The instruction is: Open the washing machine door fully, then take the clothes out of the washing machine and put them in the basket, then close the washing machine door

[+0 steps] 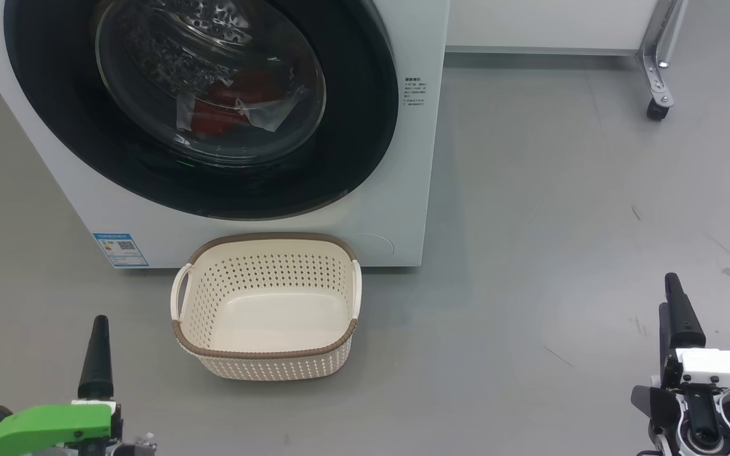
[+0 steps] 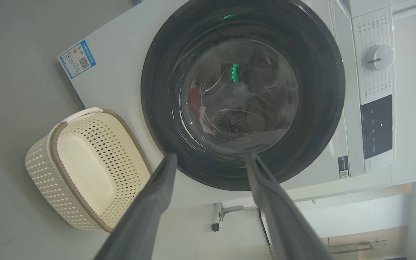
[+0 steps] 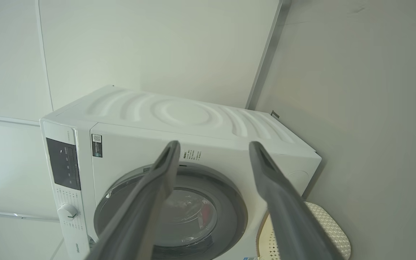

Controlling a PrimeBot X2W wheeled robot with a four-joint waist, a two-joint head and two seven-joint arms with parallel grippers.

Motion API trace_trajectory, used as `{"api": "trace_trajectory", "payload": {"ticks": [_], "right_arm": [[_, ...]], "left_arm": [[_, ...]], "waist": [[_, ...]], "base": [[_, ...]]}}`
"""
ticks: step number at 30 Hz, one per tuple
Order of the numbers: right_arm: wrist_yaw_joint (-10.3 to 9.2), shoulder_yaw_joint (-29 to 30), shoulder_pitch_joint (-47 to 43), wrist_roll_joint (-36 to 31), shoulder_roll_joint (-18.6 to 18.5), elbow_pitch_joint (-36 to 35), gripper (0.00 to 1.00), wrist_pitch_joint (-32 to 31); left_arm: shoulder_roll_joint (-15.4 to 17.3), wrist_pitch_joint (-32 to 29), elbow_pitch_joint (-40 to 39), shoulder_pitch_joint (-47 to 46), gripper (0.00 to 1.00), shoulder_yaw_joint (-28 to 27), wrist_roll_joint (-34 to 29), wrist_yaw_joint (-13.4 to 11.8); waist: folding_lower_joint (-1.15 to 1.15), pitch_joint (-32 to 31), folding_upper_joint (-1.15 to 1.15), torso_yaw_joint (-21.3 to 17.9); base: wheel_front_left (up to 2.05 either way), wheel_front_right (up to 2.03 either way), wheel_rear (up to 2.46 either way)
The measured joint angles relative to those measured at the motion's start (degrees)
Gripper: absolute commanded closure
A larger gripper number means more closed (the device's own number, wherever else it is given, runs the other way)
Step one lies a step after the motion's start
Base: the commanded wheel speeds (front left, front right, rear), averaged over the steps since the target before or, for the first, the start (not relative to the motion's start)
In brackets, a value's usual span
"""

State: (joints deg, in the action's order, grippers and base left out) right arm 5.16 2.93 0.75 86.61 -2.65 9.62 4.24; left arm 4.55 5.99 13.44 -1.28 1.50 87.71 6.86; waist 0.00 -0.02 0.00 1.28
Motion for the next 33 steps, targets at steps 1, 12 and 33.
{"api": "trace_trajectory", "payload": {"ticks": [1,12,33], "right_arm": [[-0.07,0.1,0.0,0.0,0.0,-0.3,0.00,0.4],[-0.77,-1.9,0.3,-8.3,0.1,-3.8,0.00,1.9],[-5.93,-5.4,0.6,-29.0,0.1,-9.3,0.00,5.3]], "left_arm": [[0.0,0.1,-0.3,0.0,0.00,-0.2,-0.5,0.0],[-0.2,1.5,-3.0,-0.5,0.00,-1.5,-8.5,0.0],[-0.1,4.3,-6.2,-0.5,0.00,-1.1,-33.8,0.0]], "waist": [[0.00,0.0,0.00,0.0],[0.00,0.0,0.00,0.6],[0.00,0.5,0.00,1.4]], "base": [[0.00,0.00,0.00],[0.00,0.00,0.00],[0.00,0.00,0.00]]}}
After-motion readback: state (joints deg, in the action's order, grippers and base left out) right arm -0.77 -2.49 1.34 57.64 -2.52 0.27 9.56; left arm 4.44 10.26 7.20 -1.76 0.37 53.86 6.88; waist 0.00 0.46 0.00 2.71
